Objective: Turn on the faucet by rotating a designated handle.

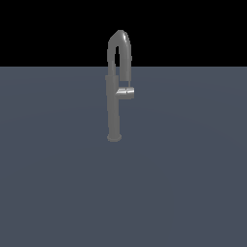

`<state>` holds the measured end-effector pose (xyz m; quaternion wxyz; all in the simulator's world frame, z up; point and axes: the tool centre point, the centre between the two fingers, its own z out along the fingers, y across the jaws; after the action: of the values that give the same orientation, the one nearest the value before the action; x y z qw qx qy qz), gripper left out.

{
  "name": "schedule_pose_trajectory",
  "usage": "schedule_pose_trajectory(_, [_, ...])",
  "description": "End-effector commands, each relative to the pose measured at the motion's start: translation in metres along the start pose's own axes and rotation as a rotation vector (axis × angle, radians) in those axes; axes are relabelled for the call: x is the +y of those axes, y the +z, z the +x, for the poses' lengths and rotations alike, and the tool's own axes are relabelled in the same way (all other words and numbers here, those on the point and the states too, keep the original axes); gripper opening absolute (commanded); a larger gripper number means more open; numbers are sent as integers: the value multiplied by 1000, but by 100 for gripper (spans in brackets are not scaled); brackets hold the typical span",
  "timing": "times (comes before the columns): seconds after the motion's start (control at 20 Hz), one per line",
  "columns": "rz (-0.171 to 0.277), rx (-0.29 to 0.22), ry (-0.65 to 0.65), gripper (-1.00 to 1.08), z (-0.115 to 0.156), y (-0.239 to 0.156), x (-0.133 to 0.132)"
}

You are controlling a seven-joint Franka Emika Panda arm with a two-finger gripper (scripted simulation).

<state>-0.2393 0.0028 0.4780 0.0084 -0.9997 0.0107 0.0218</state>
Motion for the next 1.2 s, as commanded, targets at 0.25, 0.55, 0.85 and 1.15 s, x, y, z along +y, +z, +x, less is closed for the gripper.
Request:
schedule_pose_trajectory(0.25, [46, -61, 46, -100, 20, -1, -5])
schedule_pose_trajectory(0.55, [108, -142, 108, -100, 48, 0, -11])
schedule_pose_trajectory(0.85, [180, -235, 179, -100, 80, 3, -15])
schedule_pose_trajectory(1.15, [253, -331, 252, -100, 112, 9, -17])
